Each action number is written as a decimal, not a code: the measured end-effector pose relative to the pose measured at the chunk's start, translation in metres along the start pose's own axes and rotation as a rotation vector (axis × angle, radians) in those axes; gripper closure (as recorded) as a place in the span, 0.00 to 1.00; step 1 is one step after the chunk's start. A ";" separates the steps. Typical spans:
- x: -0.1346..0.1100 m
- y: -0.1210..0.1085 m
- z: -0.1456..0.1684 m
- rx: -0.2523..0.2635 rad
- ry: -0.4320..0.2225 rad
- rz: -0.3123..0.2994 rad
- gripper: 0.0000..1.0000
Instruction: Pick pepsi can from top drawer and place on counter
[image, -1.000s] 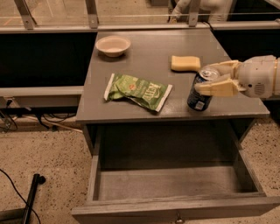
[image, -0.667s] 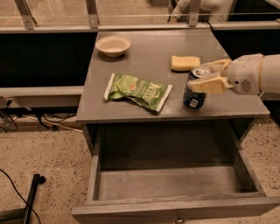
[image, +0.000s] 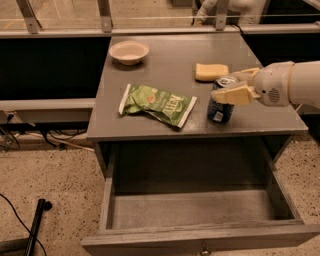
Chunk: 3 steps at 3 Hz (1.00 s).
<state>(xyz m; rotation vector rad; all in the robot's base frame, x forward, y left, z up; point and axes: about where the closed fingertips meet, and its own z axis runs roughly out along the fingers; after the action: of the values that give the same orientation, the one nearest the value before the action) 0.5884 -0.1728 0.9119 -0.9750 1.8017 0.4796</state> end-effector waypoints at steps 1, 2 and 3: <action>-0.001 0.001 0.002 -0.003 0.000 -0.001 0.38; -0.002 0.003 0.003 -0.007 -0.001 -0.003 0.15; -0.003 0.004 0.005 -0.011 -0.001 -0.005 0.00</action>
Offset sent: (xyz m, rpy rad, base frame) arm 0.0001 0.0021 0.0001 0.0001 0.0002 0.0032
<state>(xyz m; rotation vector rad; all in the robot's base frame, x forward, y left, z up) 0.5885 -0.1656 0.9123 -0.9862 1.7971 0.4868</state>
